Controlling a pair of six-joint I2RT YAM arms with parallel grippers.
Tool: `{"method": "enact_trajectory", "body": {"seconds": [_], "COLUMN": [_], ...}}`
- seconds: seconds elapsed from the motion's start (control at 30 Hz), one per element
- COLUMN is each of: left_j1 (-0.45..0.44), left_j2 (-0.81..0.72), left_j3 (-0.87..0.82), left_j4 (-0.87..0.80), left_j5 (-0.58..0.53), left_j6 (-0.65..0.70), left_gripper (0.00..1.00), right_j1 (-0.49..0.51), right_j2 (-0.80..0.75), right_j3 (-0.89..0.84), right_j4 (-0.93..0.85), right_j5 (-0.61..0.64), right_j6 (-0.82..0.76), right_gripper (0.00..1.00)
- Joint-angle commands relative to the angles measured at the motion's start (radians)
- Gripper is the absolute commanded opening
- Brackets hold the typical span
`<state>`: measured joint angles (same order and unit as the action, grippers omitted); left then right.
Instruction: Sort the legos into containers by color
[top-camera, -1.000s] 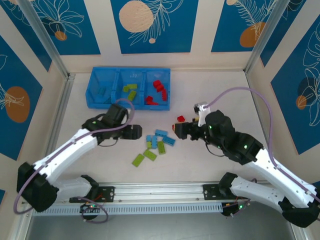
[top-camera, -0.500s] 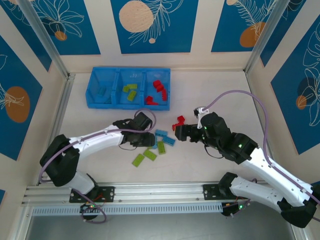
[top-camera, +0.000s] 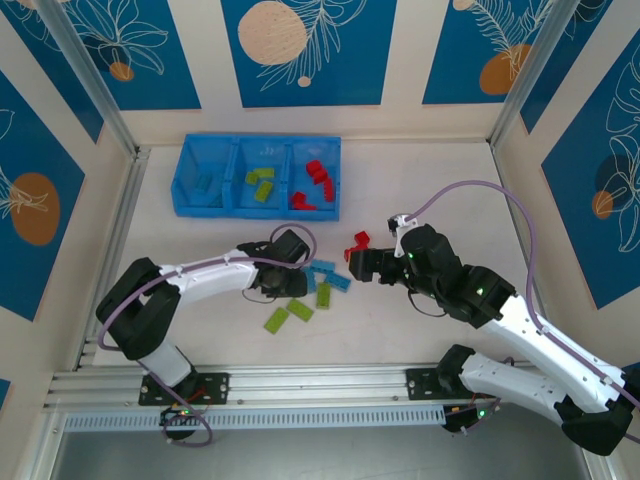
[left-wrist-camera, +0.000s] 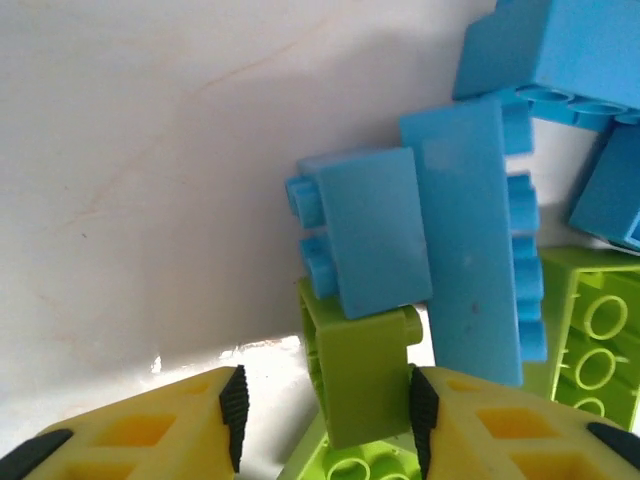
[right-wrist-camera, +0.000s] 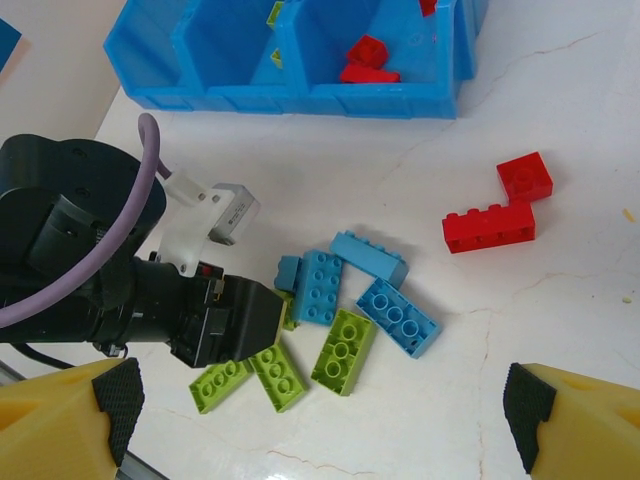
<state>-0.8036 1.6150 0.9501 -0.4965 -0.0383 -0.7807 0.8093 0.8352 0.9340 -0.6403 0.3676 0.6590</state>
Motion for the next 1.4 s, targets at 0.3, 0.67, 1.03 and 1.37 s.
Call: {"method": "enact_trajectory", "body": {"seconds": [0.3, 0.67, 1.03, 1.37], "left_j1": [0.001, 0.002, 0.011, 0.354], "left_j2": [0.043, 0.089, -0.2, 0.038], "left_j3": [-0.047, -0.042, 0.008, 0.436], "left_j4": [-0.024, 0.003, -0.099, -0.073], "left_j5": [-0.028, -0.021, -0.126, -0.179], "left_j6": [0.04, 0.048, 0.086, 0.277], "left_gripper": [0.32, 0.38, 0.13, 0.12], "right_j1": [-0.003, 0.002, 0.021, 0.034], "right_j2": [0.035, 0.053, 0.148, 0.208], "right_j3": [0.043, 0.051, 0.054, 0.054], "right_j4": [0.013, -0.001, 0.027, 0.157], "right_j5": [-0.046, -0.057, -0.332, -0.325], "right_j6": [0.037, 0.049, -0.028, 0.027], "right_gripper": [0.95, 0.95, 0.95, 0.95]}}
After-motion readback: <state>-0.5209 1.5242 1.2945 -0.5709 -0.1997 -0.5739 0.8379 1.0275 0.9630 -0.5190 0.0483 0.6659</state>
